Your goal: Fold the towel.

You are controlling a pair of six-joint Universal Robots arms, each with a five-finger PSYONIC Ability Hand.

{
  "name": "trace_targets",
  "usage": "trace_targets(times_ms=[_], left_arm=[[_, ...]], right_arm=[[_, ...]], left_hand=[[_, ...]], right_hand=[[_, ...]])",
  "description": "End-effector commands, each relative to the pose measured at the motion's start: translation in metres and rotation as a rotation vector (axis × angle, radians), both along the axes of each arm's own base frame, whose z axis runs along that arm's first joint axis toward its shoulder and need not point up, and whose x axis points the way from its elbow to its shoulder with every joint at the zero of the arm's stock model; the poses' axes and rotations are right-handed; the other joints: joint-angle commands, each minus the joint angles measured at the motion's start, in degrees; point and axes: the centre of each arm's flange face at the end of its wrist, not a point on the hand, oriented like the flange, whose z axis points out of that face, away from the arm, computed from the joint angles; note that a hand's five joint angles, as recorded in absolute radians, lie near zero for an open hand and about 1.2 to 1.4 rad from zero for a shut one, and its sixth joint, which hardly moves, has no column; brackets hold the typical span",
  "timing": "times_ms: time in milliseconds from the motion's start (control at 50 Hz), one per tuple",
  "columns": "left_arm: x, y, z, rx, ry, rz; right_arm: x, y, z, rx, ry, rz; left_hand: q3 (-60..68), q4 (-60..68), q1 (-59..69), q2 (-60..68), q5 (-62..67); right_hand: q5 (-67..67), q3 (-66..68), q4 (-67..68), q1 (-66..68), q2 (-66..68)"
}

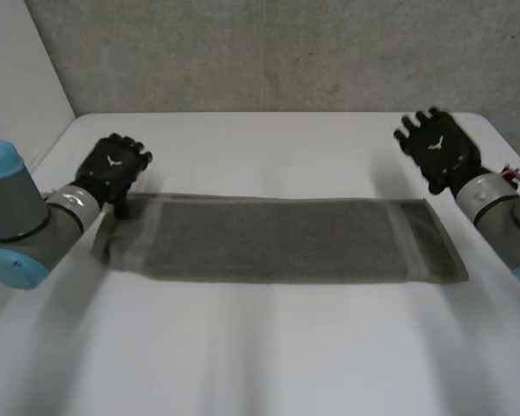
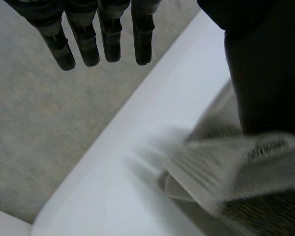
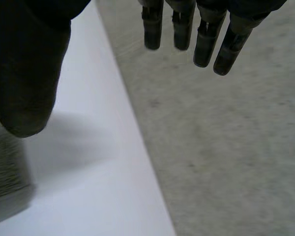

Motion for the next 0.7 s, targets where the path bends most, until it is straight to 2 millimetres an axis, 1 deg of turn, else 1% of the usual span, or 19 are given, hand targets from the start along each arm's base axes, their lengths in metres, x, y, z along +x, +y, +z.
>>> trace_targets(times_ms=[20, 60, 80, 120, 140, 160, 180, 220, 240, 280, 300, 360, 380, 420, 440, 480, 500, 540, 700], left_arm=[[0.002, 0.011, 0.04, -0.074, 0.02, 0.01], [0.0, 0.025, 0.058, -0.09, 0.044, 0.001], [0.0, 0.025, 0.058, -0.09, 0.044, 0.001], [-0.001, 0.041, 0.071, -0.084, 0.091, -0.006], [-0.001, 0.041, 0.071, -0.084, 0.091, -0.006], [-0.001, 0.049, 0.074, -0.067, 0.125, -0.011], [-0.001, 0.049, 0.074, -0.066, 0.125, -0.011], [0.001, 0.064, 0.079, -0.026, 0.197, -0.009], [0.001, 0.064, 0.079, -0.026, 0.198, -0.009], [0.001, 0.077, 0.078, 0.026, 0.265, -0.012], [0.001, 0.077, 0.078, 0.027, 0.266, -0.012], [0.0, 0.091, 0.07, 0.115, 0.344, -0.048], [0.0, 0.091, 0.07, 0.116, 0.344, -0.048], [-0.002, 0.097, 0.063, 0.162, 0.367, -0.066], [-0.002, 0.097, 0.063, 0.162, 0.367, -0.066], [-0.002, 0.1, 0.059, 0.18, 0.369, -0.07], [-0.002, 0.1, 0.059, 0.18, 0.369, -0.07], [-0.002, 0.1, 0.058, 0.183, 0.368, -0.069], [-0.002, 0.1, 0.059, 0.177, 0.369, -0.071]], right_arm=[[-0.006, 0.016, 0.046, -0.024, -0.137, -0.002], [-0.007, 0.031, 0.063, 0.004, -0.203, 0.015], [-0.007, 0.031, 0.063, 0.004, -0.203, 0.015], [-0.009, 0.05, 0.065, 0.09, -0.221, 0.039], [-0.009, 0.05, 0.065, 0.09, -0.221, 0.039], [-0.012, 0.059, 0.061, 0.157, -0.217, 0.037], [-0.012, 0.059, 0.061, 0.158, -0.217, 0.037], [-0.024, 0.072, 0.05, 0.299, -0.21, 0.008], [-0.024, 0.072, 0.05, 0.3, -0.21, 0.007], [-0.039, 0.08, 0.036, 0.426, -0.187, -0.048], [-0.039, 0.08, 0.036, 0.426, -0.187, -0.048], [-0.055, 0.092, 0.013, 0.526, -0.097, -0.098], [-0.055, 0.092, 0.013, 0.526, -0.096, -0.098], [-0.06, 0.095, -0.002, 0.542, -0.029, -0.1], [-0.06, 0.095, -0.002, 0.542, -0.029, -0.1], [-0.067, 0.092, -0.015, 0.559, 0.0, -0.111], [-0.067, 0.092, -0.015, 0.559, 0.0, -0.111], [-0.069, 0.087, -0.026, 0.562, 0.01, -0.112], [-0.07, 0.081, -0.042, 0.564, 0.012, -0.113]], left_hand=[[-2.8, -3.2, -3.6, -3.1, -1.6], [-2.8, -3.2, -3.1, -2.6, -1.1], [-2.8, -3.2, -3.1, -2.6, -1.1], [-2.8, -3.2, -2.9, -2.4, -0.9], [-2.8, -3.2, -2.9, -2.4, -0.9], [-2.8, -3.2, -2.7, -2.3, -0.8], [-2.8, -3.2, -2.7, -2.3, -0.8], [-2.8, -3.2, -2.9, -2.4, -0.9], [-2.8, -3.2, -2.9, -2.4, -0.9], [-2.8, -3.2, -2.9, -2.4, -0.9], [-2.8, -3.2, -2.9, -2.4, -0.9], [-2.8, -3.2, -2.6, -2.1, -0.6], [-2.8, -3.2, -2.6, -2.1, -0.6], [-2.8, -3.2, -2.6, -2.1, -0.6], [-2.8, -3.2, -2.6, -2.1, -0.6], [-2.8, -3.2, -2.6, -2.1, -0.6], [-2.8, -3.2, -2.6, -2.1, -0.6], [-2.8, -3.2, -2.6, -2.1, -0.6], [-2.8, -3.2, -2.7, -2.2, -0.8]], right_hand=[[-3.5, -3.0, -4.1, -5.2, -4.9], [-3.5, -3.0, -4.1, -5.2, -4.9], [-3.5, -3.0, -4.1, -5.2, -4.9], [-3.5, -3.0, -4.1, -5.2, -4.9], [-3.5, -3.0, -4.1, -5.2, -4.9], [-3.4, -3.0, -4.1, -5.1, -4.8], [-3.4, -3.0, -4.1, -5.1, -4.8], [-3.5, -3.0, -4.1, -5.2, -4.9], [-3.5, -3.0, -4.1, -5.2, -4.9], [-3.4, -3.0, -4.1, -5.1, -4.8], [-3.4, -3.0, -4.1, -5.1, -4.8], [0.8, -3.0, -4.1, -0.9, -0.6], [0.8, -3.0, -4.1, -0.9, -0.6], [3.3, -3.0, -4.1, 1.6, 1.9], [3.3, -3.0, -4.1, 1.6, 1.9], [3.8, -3.0, -4.1, 2.1, 2.4], [3.8, -3.0, -4.1, 2.1, 2.4], [11.5, -3.0, -4.1, 9.8, 10.1], [18.1, -3.0, -4.1, 16.4, 16.7]])
